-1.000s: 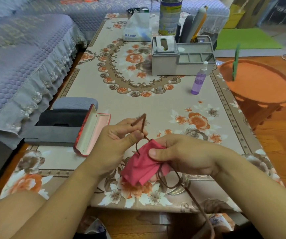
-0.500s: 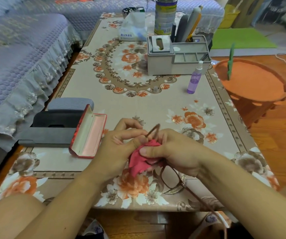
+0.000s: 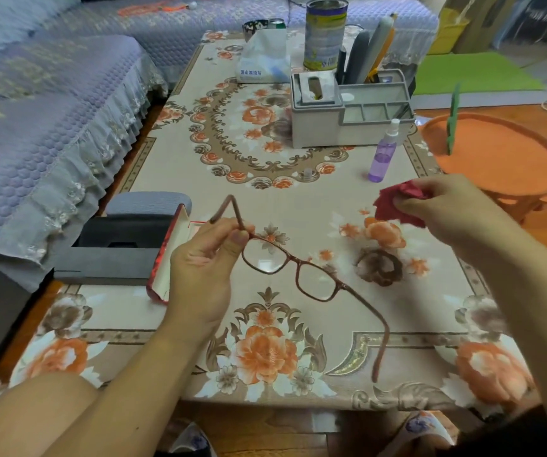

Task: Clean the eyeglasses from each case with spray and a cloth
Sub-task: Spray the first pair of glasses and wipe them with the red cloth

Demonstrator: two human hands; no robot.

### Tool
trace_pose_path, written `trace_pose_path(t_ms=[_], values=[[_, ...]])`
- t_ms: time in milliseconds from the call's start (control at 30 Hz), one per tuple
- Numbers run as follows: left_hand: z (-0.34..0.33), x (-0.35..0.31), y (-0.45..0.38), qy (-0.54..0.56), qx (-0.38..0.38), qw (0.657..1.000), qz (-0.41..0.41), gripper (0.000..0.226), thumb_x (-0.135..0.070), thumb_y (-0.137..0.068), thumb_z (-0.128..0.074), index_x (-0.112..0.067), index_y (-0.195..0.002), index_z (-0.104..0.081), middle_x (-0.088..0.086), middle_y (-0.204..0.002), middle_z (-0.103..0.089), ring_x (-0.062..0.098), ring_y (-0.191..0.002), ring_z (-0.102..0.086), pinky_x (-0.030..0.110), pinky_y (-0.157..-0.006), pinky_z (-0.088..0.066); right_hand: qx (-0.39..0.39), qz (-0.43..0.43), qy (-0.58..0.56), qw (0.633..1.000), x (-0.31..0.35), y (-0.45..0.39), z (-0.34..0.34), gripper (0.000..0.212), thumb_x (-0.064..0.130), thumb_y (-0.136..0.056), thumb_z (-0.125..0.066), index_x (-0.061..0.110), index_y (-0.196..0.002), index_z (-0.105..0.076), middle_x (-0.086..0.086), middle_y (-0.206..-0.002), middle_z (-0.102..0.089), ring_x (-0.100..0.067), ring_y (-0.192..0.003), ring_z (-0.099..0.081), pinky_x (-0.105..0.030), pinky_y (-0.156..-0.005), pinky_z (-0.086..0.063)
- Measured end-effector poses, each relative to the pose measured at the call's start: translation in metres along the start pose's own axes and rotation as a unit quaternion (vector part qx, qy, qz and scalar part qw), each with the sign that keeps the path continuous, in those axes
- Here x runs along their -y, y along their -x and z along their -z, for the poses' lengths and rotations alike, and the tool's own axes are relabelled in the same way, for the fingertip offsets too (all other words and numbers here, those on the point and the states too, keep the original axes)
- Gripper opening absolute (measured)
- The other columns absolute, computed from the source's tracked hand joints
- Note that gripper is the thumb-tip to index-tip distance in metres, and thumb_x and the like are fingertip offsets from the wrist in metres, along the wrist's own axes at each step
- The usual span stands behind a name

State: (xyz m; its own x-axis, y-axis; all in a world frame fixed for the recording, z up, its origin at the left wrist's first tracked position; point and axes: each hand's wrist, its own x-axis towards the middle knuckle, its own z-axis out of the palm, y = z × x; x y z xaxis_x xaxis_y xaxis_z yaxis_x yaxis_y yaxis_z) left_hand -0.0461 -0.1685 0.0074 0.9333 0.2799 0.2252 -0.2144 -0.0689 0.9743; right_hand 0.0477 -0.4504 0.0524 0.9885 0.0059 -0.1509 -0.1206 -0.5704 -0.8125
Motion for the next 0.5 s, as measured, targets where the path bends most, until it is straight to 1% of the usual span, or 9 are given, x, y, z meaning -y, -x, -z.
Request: trace_pose_path(t_ms=[33,100,167,200,233,300,367,433,500], values=[[-0.001,0.000,0.000,-0.001,-0.001,1.000,-0.003,0.016,-0.029,-0.085,-0.063,-0.022,-0.095,-0.073,-0.009,-0.093,-0.073,0.004,-0.096,-0.067,0.018,-0.090,-0.051,0.041,0.006,-0.045,0.998,0.002,0.002,0.003,0.029,0.012,-0.092,-0.070,0.016,-0.120,-0.072,-0.007,-0.099,-0.072,-0.021,-0.085,-0.069,-0.022,-0.064,-0.050],[-0.003,0.001,0.000,-0.010,0.003,1.000,-0.018,0.014,-0.026,-0.086,-0.062,-0.023,-0.095,-0.072,-0.005,-0.095,-0.072,0.001,-0.095,-0.066,0.015,-0.088,-0.050,0.177,0.021,-0.151,0.972,0.009,0.012,0.008,0.037,0.016,-0.080,-0.079,0.021,-0.116,-0.072,-0.013,-0.104,-0.073,-0.027,-0.091,-0.072,-0.027,-0.070,-0.055],[-0.004,0.003,0.001,-0.018,0.011,0.999,-0.029,0.014,-0.025,-0.087,-0.062,-0.025,-0.095,-0.073,-0.008,-0.093,-0.072,0.001,-0.095,-0.066,0.015,-0.087,-0.050,0.310,0.036,-0.211,0.926,0.020,0.025,0.005,0.042,0.020,-0.076,-0.085,0.020,-0.115,-0.071,-0.014,-0.092,-0.071,-0.027,-0.080,-0.068,-0.028,-0.067,-0.055],[-0.004,0.004,0.001,-0.017,0.014,0.999,-0.029,0.014,-0.026,-0.087,-0.063,-0.028,-0.095,-0.074,-0.010,-0.092,-0.073,0.003,-0.095,-0.067,0.015,-0.088,-0.050,0.346,0.045,-0.220,0.911,0.024,0.031,-0.002,0.041,0.019,-0.078,-0.084,0.018,-0.116,-0.070,-0.013,-0.085,-0.069,-0.023,-0.073,-0.065,-0.025,-0.061,-0.052],[-0.004,0.005,0.001,-0.012,0.016,0.999,-0.026,0.015,-0.026,-0.087,-0.063,-0.029,-0.095,-0.075,-0.013,-0.092,-0.074,0.004,-0.096,-0.067,0.016,-0.088,-0.050,0.355,0.057,-0.211,0.909,0.025,0.035,-0.013,0.037,0.016,-0.081,-0.081,0.017,-0.116,-0.068,-0.009,-0.080,-0.068,-0.017,-0.067,-0.063,-0.021,-0.056,-0.049],[-0.005,0.006,0.001,0.003,0.016,1.000,-0.015,0.015,-0.026,-0.086,-0.063,-0.026,-0.095,-0.075,-0.015,-0.091,-0.074,0.004,-0.097,-0.067,0.017,-0.089,-0.050,0.308,0.077,-0.133,0.939,0.023,0.040,-0.035,0.028,0.011,-0.088,-0.075,0.019,-0.113,-0.066,-0.001,-0.078,-0.068,-0.008,-0.064,-0.061,-0.019,-0.056,-0.048],[-0.006,0.004,0.001,0.008,0.015,1.000,-0.006,0.016,-0.027,-0.085,-0.063,-0.022,-0.096,-0.073,-0.017,-0.090,-0.075,0.003,-0.096,-0.066,0.017,-0.090,-0.050,0.250,0.098,-0.031,0.963,0.018,0.040,-0.052,0.030,0.024,-0.090,-0.075,0.028,-0.118,-0.064,0.006,-0.099,-0.069,-0.005,-0.085,-0.065,-0.025,-0.075,-0.052],[-0.005,0.002,0.001,0.010,0.013,1.000,-0.007,0.016,-0.027,-0.085,-0.062,-0.021,-0.096,-0.072,-0.019,-0.089,-0.074,0.000,-0.094,-0.066,0.017,-0.089,-0.050,0.209,0.117,0.041,0.970,0.017,0.040,-0.054,0.044,0.045,-0.086,-0.074,0.035,-0.126,-0.059,0.013,-0.122,-0.061,-0.001,-0.109,-0.059,-0.027,-0.092,-0.052],[-0.004,0.000,0.001,0.013,0.011,1.000,-0.011,0.016,-0.026,-0.085,-0.062,-0.020,-0.096,-0.072,-0.019,-0.088,-0.074,-0.001,-0.093,-0.066,0.016,-0.088,-0.050,0.204,0.111,0.020,0.972,0.020,0.043,-0.050,0.048,0.055,-0.077,-0.074,0.035,-0.119,-0.061,0.013,-0.118,-0.061,-0.005,-0.104,-0.062,-0.029,-0.090,-0.055]])
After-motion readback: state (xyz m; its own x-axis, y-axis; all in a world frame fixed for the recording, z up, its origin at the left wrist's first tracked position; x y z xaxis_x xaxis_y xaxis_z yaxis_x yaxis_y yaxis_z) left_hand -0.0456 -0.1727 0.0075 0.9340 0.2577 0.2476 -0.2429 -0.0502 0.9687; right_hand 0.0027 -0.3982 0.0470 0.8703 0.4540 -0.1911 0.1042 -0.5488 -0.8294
